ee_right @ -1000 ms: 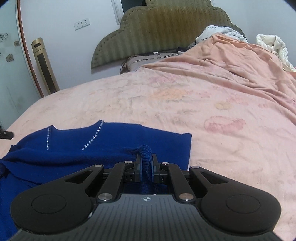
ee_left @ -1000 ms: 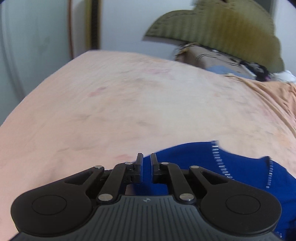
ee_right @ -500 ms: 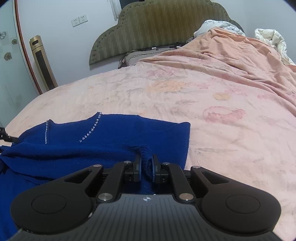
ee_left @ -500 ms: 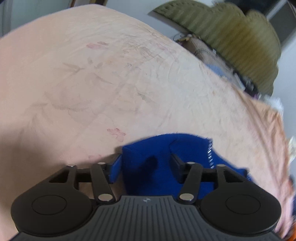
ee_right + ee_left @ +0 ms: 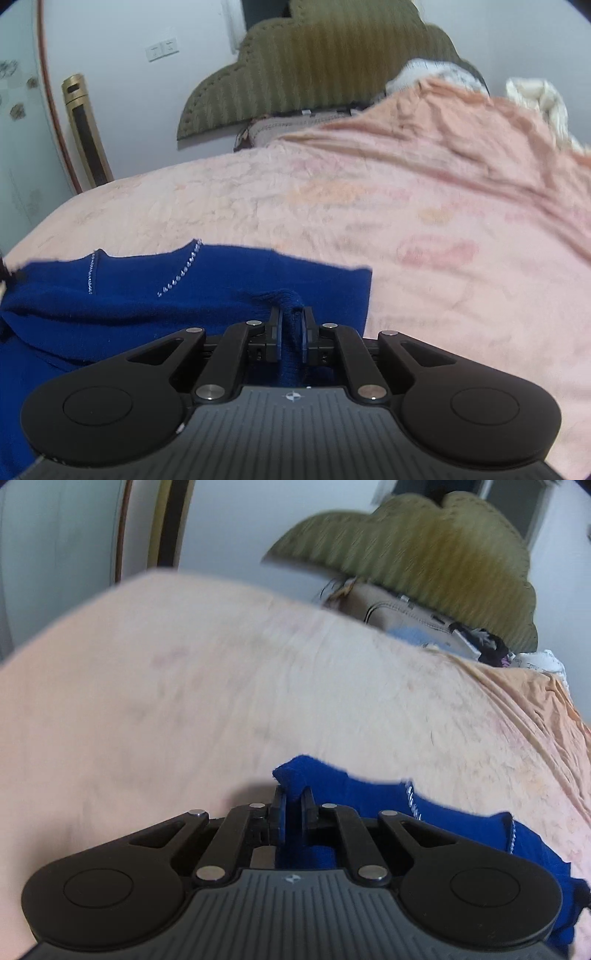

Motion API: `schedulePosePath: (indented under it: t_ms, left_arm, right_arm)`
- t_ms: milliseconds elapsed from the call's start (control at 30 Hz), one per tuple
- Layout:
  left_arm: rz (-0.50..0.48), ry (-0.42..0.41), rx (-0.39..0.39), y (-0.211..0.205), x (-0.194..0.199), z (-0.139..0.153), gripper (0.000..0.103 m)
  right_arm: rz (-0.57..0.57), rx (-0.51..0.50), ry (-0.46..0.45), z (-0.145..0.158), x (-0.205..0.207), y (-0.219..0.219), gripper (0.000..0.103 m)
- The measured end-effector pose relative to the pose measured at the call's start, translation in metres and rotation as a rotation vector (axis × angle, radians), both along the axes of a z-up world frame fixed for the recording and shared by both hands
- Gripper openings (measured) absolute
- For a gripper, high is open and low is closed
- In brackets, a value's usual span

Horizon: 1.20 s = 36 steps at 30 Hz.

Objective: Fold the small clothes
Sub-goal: 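Open both grippers to release the sweater edges, then move both open grippers to the hem of the blue sweater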

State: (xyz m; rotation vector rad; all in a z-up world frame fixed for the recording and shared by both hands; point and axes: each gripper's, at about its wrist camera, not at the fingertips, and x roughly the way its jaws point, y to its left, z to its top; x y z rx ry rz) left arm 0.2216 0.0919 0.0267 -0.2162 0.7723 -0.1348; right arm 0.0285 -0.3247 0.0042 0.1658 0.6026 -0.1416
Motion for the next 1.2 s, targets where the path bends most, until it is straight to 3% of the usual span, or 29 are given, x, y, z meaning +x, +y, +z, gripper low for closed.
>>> schedulePosePath:
  t_ms: [100, 167, 200, 233, 300, 333, 500, 533, 567, 633, 733, 800, 900, 1033, 1100, 1200]
  left_arm:
    - [-0.017, -0.062, 0.164, -0.022, 0.006, -0.003, 0.007]
    - [-0.032, -0.062, 0.238, -0.032, 0.011, -0.017, 0.007]
    - [-0.044, -0.043, 0.255, -0.035, 0.015, -0.024, 0.008]
    - [-0.047, -0.025, 0.265, -0.035, 0.017, -0.028, 0.009]
    - [-0.033, -0.009, 0.272, -0.03, 0.016, -0.03, 0.011]
    - [-0.021, -0.02, 0.269, -0.027, 0.01, -0.026, 0.013]
    - [0.013, -0.129, 0.359, -0.025, -0.033, 0.003, 0.017]
    - [-0.007, -0.145, 0.358, -0.028, -0.044, 0.007, 0.021]
    - [-0.041, -0.155, 0.354, -0.032, -0.053, 0.008, 0.033]
    - [-0.085, -0.169, 0.388, -0.045, -0.066, 0.003, 0.069]
    - [-0.106, -0.178, 0.561, -0.064, -0.074, -0.024, 0.07]
    - [-0.068, -0.141, 0.645, -0.067, -0.074, -0.038, 0.068]
    - [-0.057, -0.149, 0.56, -0.059, -0.089, -0.028, 0.068]
    - [-0.033, -0.156, 0.505, -0.063, -0.106, -0.021, 0.068]
    - [-0.024, -0.135, 0.498, -0.067, -0.106, -0.027, 0.068]
    - [-0.002, -0.087, 0.489, -0.066, -0.105, -0.04, 0.068]
  right_arm:
    - [0.001, -0.018, 0.012, 0.002, 0.008, -0.001, 0.011]
    - [0.011, -0.012, 0.041, -0.004, 0.018, -0.004, 0.011]
    - [0.007, -0.017, 0.057, -0.008, 0.023, -0.005, 0.012]
    - [0.001, -0.028, 0.075, -0.011, 0.027, -0.005, 0.021]
    - [-0.03, -0.055, 0.094, -0.014, 0.029, -0.006, 0.028]
    - [-0.051, -0.07, 0.087, -0.012, 0.027, -0.006, 0.038]
    - [-0.139, -0.088, -0.024, 0.006, 0.006, -0.012, 0.046]
    - [-0.115, -0.063, -0.039, 0.008, 0.004, -0.012, 0.045]
    - [-0.078, -0.041, -0.041, 0.007, 0.004, -0.01, 0.045]
    - [0.0, -0.002, -0.016, 0.001, 0.009, -0.001, 0.045]
    - [0.071, -0.041, 0.081, -0.017, 0.023, 0.014, 0.047]
    - [0.013, -0.105, 0.115, -0.026, 0.031, 0.016, 0.049]
    - [-0.058, -0.089, 0.06, -0.014, 0.022, 0.017, 0.054]
    - [0.049, -0.014, 0.003, -0.006, 0.01, 0.039, 0.055]
    - [0.088, 0.014, 0.022, -0.013, 0.013, 0.05, 0.056]
    - [0.046, 0.005, 0.069, -0.026, 0.023, 0.055, 0.058]
